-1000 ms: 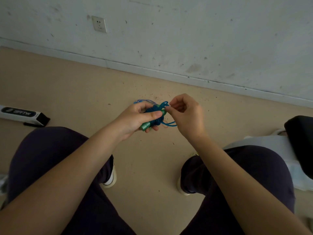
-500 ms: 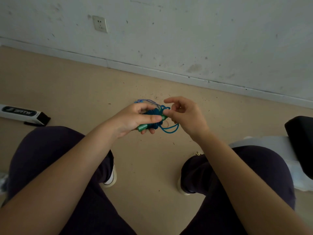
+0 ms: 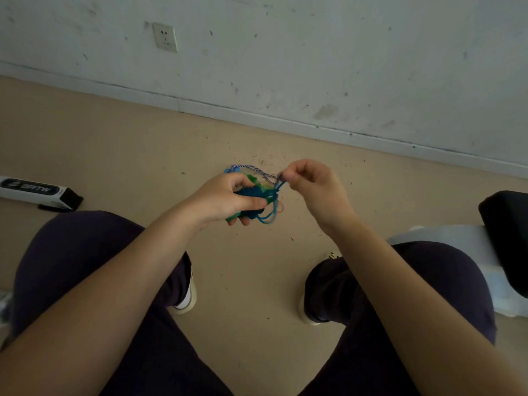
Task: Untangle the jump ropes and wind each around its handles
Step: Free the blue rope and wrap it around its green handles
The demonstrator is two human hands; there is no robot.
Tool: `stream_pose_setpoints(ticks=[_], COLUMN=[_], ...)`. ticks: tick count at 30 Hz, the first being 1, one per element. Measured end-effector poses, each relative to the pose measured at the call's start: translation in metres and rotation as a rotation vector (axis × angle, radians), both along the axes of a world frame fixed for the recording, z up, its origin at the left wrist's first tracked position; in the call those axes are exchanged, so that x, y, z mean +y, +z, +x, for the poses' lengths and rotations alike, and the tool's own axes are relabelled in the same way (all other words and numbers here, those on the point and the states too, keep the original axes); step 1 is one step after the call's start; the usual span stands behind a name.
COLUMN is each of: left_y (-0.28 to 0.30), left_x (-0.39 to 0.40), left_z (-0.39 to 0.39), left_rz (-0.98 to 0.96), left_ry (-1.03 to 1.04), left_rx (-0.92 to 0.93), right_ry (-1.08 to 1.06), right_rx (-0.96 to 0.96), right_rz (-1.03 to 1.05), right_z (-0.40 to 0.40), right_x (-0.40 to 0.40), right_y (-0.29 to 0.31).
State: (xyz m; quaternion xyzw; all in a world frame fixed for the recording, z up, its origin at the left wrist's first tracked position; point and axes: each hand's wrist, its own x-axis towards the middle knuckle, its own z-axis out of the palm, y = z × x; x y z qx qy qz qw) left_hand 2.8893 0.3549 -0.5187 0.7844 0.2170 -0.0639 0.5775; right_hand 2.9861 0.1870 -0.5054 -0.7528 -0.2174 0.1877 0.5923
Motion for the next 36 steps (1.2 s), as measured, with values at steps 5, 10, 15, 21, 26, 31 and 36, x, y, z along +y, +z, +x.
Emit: stream_pose_setpoints(ticks=[5, 10, 15, 21, 26, 31, 36], left_y=[0.001, 0.005, 0.012, -0.001, 0.002, 0.002, 0.002], left_x=[-0.004, -0.003, -0.004, -0.01, -0.016, -0.016, -0.016], left_z=[0.0, -0.007, -0.009, -0.01, -0.008, -0.007, -0.007], left_rz=[0.001, -0.206, -0.359, -0.364, -0.32, -0.354, -0.308], left_ry=[-0.009, -0.199, -0.417, -0.362, -0.341, -0.265, -0.3], left_rx=[0.01, 0.042, 0.124, 0.142, 0.187, 0.105, 0.088], right_ry=[-0.134, -0.19, -0.304, -0.191, 0.006, 0.06, -0.013], right_rx=[0.226, 0.294, 0.252, 0.288, 0.273, 0.31, 0.285], right_rz=[0.29, 0.205, 0.213, 0.17, 0.148, 0.148, 0.147], right_z=[0.013, 0.012, 0.014, 0.003, 0.003, 0.001, 0.01], right_x=[-0.007, -0.005, -0.007, 0.0, 0.0, 0.001, -0.003], right_y=[0.011, 0.008, 0.007, 0.0, -0.002, 0.001, 0.002])
